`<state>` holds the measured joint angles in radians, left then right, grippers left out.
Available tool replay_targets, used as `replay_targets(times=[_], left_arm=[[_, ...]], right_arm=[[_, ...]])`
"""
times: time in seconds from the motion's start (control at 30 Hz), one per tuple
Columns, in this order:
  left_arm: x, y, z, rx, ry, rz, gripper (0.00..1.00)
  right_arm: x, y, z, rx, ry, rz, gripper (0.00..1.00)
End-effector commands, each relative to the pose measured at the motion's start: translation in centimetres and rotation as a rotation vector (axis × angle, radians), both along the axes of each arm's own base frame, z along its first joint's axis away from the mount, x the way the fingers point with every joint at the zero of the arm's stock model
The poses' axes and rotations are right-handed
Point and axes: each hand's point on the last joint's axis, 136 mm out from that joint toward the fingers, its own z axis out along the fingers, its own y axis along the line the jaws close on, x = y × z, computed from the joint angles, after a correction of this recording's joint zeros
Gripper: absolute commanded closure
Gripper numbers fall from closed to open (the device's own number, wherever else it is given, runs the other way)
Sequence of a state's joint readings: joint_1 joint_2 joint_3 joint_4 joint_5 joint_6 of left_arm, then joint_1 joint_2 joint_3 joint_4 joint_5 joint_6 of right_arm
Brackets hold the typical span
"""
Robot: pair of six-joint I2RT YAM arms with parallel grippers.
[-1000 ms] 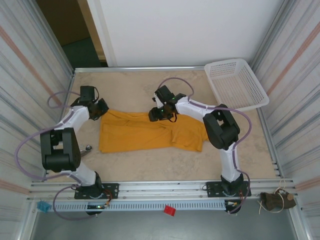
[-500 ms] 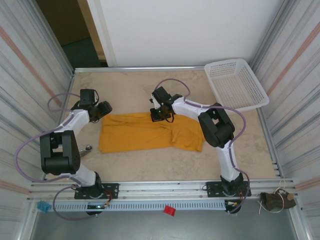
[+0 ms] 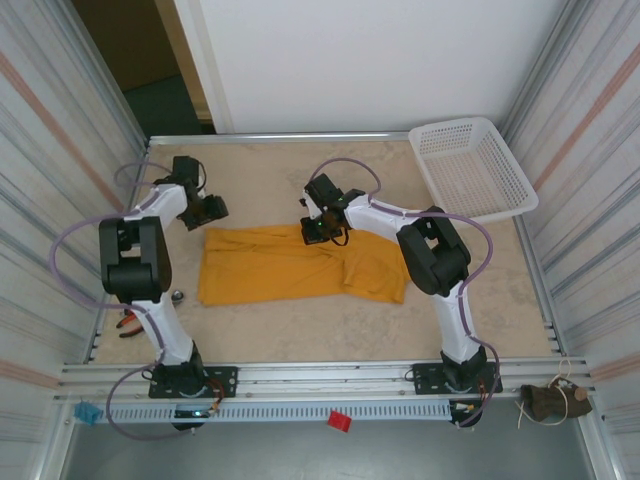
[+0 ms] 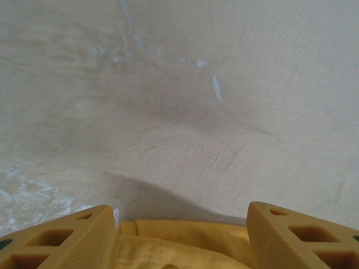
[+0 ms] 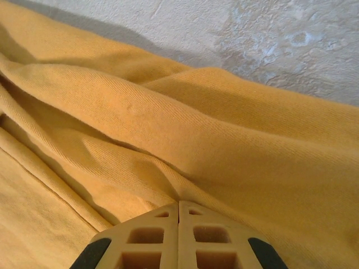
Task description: Fold the inside-out t-shirt
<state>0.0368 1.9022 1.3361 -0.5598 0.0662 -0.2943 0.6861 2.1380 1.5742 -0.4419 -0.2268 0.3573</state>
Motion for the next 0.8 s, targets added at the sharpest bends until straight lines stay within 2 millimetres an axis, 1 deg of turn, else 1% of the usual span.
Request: replay_targets(times=[0.0,0.07,0.1,0.2,0.23,0.3,0.4,0.5,0.57,0.6,0.67,0.73,0.77], left_arm=[[-0.8,-1.4,-0.5,-0.03,0.072,-0.074,0.38],[-0.8,-1.9,-0.8,-0.039,0.078,-0.089,0.46],[-0.8,-2.1,-0.9,-0.044,0.076,-0.095,0.52],[-0.8,-2.7,-0.8,-0.076,0.063,-0.103,0.92],[-0.8,-2.9,-0.5,-0.085,0.052,-0.106,1.0],[-1.1,-2.6,0.2,-0.073,0.031,-0.092,1.0],[-1.9,-1.4,2.3,-0.014,-0.042,-0.039,1.0],[-3.4,-0.3,4.4,0.029,-0.124,0.036,1.0],[-4.6,0.2,5.4,0.035,-0.186,0.082,1.0],[-5.3,0.2,5.7,0.026,-0.218,0.1,1.0],[-6.5,0.0,5.8,0.003,-0.251,0.128,0.99],[-7.9,-0.3,5.4,-0.028,-0.249,0.148,0.92],[-8.6,-0.6,5.0,-0.051,-0.244,0.15,0.82]], right_arm=[[0.2,0.2,2.1,0.027,-0.031,0.004,1.0],[0.3,0.3,2.2,0.029,-0.032,0.002,1.0],[0.3,0.3,2.3,0.029,-0.033,0.002,1.0],[0.4,0.3,2.4,0.03,-0.036,-0.001,1.0],[0.4,0.3,2.4,0.03,-0.037,-0.003,1.0],[0.5,0.3,2.6,0.032,-0.039,-0.006,1.0],[0.5,0.1,2.8,0.031,-0.043,-0.014,1.0],[0.4,-0.4,3.2,0.041,-0.058,-0.042,1.0],[0.3,-0.7,3.6,0.062,-0.072,-0.062,1.0],[0.2,-0.9,3.9,0.074,-0.077,-0.073,1.0],[0.0,-1.0,4.1,0.091,-0.077,-0.082,1.0],[-0.3,-1.1,4.0,0.093,-0.067,-0.082,1.0],[-0.5,-1.2,3.9,0.094,-0.064,-0.082,1.0]])
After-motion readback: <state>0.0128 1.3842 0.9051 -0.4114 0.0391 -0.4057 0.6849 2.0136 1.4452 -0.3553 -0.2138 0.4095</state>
